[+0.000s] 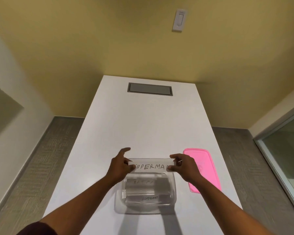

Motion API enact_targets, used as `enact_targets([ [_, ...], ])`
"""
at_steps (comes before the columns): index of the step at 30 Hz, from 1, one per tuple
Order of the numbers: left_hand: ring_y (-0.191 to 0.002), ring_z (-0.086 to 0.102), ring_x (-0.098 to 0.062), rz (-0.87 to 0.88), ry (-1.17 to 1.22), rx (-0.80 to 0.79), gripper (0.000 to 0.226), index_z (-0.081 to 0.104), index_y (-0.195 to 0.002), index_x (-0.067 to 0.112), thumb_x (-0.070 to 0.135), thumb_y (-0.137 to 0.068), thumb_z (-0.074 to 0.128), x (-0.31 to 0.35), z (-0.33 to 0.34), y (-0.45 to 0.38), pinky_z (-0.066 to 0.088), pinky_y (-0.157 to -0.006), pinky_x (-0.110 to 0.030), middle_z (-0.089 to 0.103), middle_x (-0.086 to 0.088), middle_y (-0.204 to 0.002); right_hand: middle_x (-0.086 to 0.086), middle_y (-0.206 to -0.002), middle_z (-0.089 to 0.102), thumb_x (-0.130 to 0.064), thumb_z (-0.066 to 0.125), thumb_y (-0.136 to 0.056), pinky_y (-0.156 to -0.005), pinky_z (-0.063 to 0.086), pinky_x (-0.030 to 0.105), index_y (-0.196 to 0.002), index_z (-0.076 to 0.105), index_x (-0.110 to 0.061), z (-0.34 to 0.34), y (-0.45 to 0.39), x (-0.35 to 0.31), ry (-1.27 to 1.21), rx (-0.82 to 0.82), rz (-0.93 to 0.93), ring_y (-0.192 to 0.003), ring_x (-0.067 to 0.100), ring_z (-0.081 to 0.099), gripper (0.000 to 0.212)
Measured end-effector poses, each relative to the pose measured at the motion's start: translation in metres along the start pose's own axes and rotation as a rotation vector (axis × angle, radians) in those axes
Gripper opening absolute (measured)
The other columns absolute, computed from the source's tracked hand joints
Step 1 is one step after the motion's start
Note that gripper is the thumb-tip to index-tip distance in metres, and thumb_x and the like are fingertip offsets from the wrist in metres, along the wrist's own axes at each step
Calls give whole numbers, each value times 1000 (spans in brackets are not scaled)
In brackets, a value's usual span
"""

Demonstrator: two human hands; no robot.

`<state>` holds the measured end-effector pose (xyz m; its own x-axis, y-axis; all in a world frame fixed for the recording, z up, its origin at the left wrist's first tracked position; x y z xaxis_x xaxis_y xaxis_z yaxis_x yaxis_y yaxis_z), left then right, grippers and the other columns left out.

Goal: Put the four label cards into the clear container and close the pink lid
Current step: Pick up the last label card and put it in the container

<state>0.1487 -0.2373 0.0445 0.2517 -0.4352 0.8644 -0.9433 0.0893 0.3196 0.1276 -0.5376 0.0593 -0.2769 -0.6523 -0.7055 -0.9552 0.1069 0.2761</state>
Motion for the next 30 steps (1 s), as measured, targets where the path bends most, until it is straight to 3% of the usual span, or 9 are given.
enact_targets([
  [3,-66,62,-3,43,-175,-14,47,70,-110,22,10,-69,87,1,1,4,49,-66,-11,67,4,-78,-6,-95,65,-36,92,-68,-72,48,25,-118,71,-29,3,3,-1,242,-30,-77,-82,10,61,54],
  [6,-68,66,-3,52,-265,-13,36,72,-102,20,10,-69,85,0,4,5,54,-70,-21,67,9,-69,-12,-86,61,-40,90,-69,-60,37,22,-108,68,-36,8,8,2,378,-51,-100,-76,4,56,45],
  [9,-74,65,-5,66,-372,-21,30,67,-96,33,19,-72,79,-3,9,7,54,-70,-29,67,10,-70,-15,-83,57,-42,86,-71,-59,34,21,-106,64,-38,13,13,9,426,-37,-93,-74,2,53,41],
  [12,-85,56,-7,94,-555,10,26,58,-99,39,35,-77,71,-9,14,9,41,-65,-27,65,12,-82,-15,-87,58,-42,83,-75,-63,39,24,-108,61,-38,17,18,13,475,8,-118,-82,6,56,40],
  [15,-87,57,-5,84,-603,38,28,55,-102,41,38,-79,69,-18,18,13,41,-68,-25,57,10,-91,-13,-97,61,-46,79,-79,-70,50,31,-111,60,-38,26,24,15,548,51,-149,-93,11,58,38],
  [20,-70,60,3,38,-602,89,29,56,-104,42,27,-81,67,-31,19,20,42,-63,-18,46,12,-96,-11,-101,63,-47,75,-83,-71,50,30,-115,61,-37,45,30,19,577,88,-154,-98,14,58,36],
  [22,-77,60,-2,34,-640,83,28,54,-106,41,27,-83,63,-36,21,21,42,-62,-22,49,10,-95,-10,-102,64,-46,75,-84,-73,50,32,-116,63,-36,52,29,18,579,83,-151,-99,15,59,35],
  [25,-104,56,-18,78,-777,18,28,51,-114,38,27,-89,57,-39,29,17,46,-70,-31,64,4,-97,-10,-104,69,-43,76,-83,-76,51,34,-116,68,-34,59,26,18,639,69,-160,-99,18,62,35],
  [30,-100,67,-28,71,-967,-70,37,48,-130,25,20,-93,49,-35,45,14,51,-80,-36,67,-5,-111,-6,-72,72,-32,96,-56,-57,48,35,-85,79,-29,66,24,19,821,56,-153,-72,24,66,34],
])
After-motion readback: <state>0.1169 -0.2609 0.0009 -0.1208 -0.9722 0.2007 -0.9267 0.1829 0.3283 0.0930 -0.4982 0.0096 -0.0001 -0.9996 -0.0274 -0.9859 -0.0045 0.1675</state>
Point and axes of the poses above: each hand's wrist, its own y-axis away from the middle knuckle, its own z-axis out of the palm, x = y × z, the point moved 5 cm from there along -y, towards the middle knuckle
